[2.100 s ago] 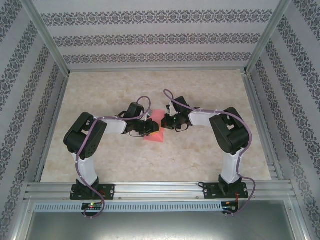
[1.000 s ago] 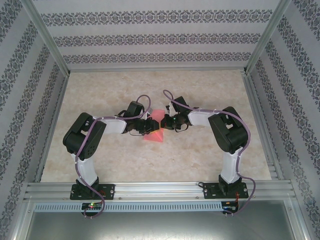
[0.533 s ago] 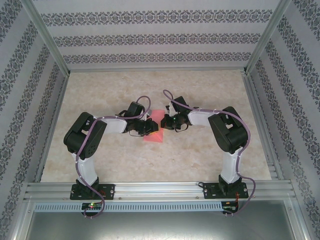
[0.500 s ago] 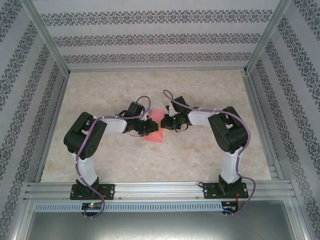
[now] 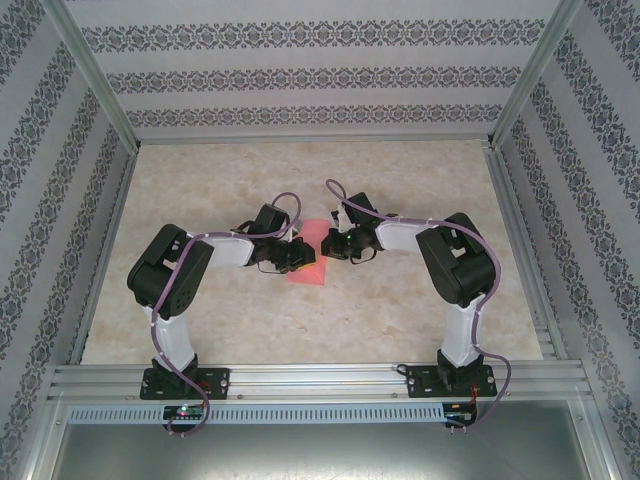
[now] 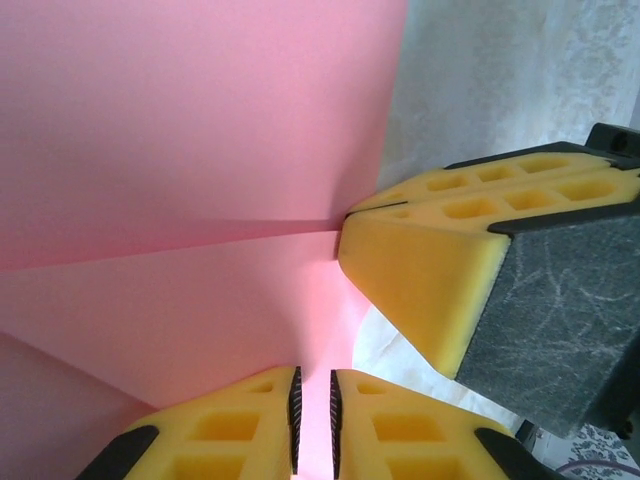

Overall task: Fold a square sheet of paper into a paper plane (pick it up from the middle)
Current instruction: Fold the triangle a second time at the center of the table.

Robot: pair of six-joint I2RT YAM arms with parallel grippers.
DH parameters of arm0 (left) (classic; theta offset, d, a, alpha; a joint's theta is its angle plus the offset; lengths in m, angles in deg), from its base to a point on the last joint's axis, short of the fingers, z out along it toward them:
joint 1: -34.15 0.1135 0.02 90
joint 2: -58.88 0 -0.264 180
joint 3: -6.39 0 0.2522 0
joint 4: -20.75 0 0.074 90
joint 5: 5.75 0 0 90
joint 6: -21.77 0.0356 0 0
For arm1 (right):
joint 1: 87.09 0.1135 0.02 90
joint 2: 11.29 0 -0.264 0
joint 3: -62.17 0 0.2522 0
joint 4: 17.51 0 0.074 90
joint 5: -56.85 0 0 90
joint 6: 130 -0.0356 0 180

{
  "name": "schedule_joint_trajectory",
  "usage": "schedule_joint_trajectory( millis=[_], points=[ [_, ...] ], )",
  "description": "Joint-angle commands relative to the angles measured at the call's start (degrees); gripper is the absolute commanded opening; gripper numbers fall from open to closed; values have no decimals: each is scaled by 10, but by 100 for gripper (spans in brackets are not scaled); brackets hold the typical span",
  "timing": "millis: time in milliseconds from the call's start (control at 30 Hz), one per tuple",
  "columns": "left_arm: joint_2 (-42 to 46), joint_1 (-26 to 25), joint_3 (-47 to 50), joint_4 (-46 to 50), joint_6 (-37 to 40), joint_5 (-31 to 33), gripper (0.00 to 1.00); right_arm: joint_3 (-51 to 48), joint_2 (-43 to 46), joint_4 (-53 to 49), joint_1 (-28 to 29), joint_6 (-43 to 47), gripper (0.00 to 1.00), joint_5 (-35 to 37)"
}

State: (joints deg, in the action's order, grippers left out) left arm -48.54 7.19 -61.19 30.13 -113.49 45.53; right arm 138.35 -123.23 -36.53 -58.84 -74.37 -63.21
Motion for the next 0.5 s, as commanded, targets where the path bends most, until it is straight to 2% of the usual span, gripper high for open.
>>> schedule_joint_trajectory(
  millis=[0, 467],
  points=[
    [-3, -6, 4, 20, 10, 17, 19, 9, -15, -17, 1, 12, 0, -6],
    [-6, -5, 13, 27, 4, 27, 18, 13, -20, -19, 1, 13, 1, -8]
  ],
)
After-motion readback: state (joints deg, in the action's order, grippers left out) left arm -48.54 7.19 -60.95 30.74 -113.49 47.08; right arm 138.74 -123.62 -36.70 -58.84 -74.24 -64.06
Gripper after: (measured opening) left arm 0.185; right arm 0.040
